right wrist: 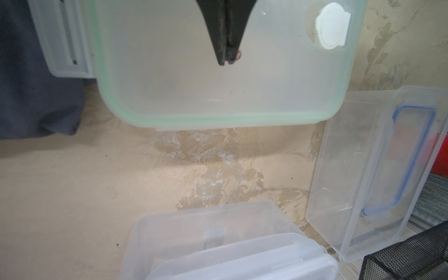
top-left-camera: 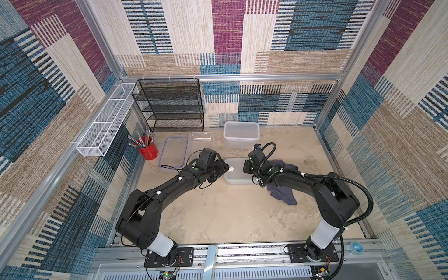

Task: Wipe the insides of the lunch boxes
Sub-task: Open the fastener of the lunch box.

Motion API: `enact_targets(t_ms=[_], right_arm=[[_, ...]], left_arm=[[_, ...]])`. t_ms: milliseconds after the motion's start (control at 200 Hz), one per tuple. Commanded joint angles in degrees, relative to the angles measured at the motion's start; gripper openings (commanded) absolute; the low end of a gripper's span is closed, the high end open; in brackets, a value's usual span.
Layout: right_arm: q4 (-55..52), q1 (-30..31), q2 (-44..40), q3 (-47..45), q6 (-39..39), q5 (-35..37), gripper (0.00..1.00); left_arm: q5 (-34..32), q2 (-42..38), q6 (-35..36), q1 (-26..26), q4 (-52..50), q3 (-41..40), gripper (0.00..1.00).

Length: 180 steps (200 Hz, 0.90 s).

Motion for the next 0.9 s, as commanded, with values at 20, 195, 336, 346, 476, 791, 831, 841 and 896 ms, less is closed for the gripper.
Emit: enact_targets(t_ms=[20,195,336,346,476,791,831,841,896], right_arm=[[-5.7,0.1,0.3,-2.7,3.2,-2.8,0.00],[-4.2,0.0,0.4,-4.3,5.4,-3.7,0.00],[-2.8,0.1,-0.5,-6.1,7.2,-4.2,0.00],[-2.7,0.1,-0.5,-6.4,7.4,-4.2,0.00],[-1.5,0.1,-1.7,-8.3,8.7,-4.3,0.00],[0.4,0.1,-3.5,-12.8,11.5,-4.9,0.00],[0.5,0.1,-3.9,-13.1,11.7,-4.8,0.00],[0.5,0.1,-4.0,-13.2,11.7,-4.8,0.00],[0.5,0.1,-4.4,-13.5,12.0,-4.7,0.00]], left_arm=[[-5.2,-2.1,-9.4,-1.5,9.5,-4.3,0.71],[-8.6,-1.6,-14.0,-3.6,12.3,-6.7,0.71],[-9.4,0.1,-19.1,-4.8,16.7,-9.6,0.69],[-9.6,0.1,-19.3,-4.8,16.8,-9.8,0.69],[-13.5,-0.7,-21.2,-6.1,19.2,-12.1,0.69],[-15.0,2.3,-23.1,-6.9,25.9,-11.8,0.67],[-15.6,2.7,-23.9,-7.0,27.8,-12.6,0.67],[-15.8,2.7,-24.1,-7.0,28.3,-12.8,0.67],[-16.8,2.6,-24.7,-7.1,29.8,-13.7,0.67]])
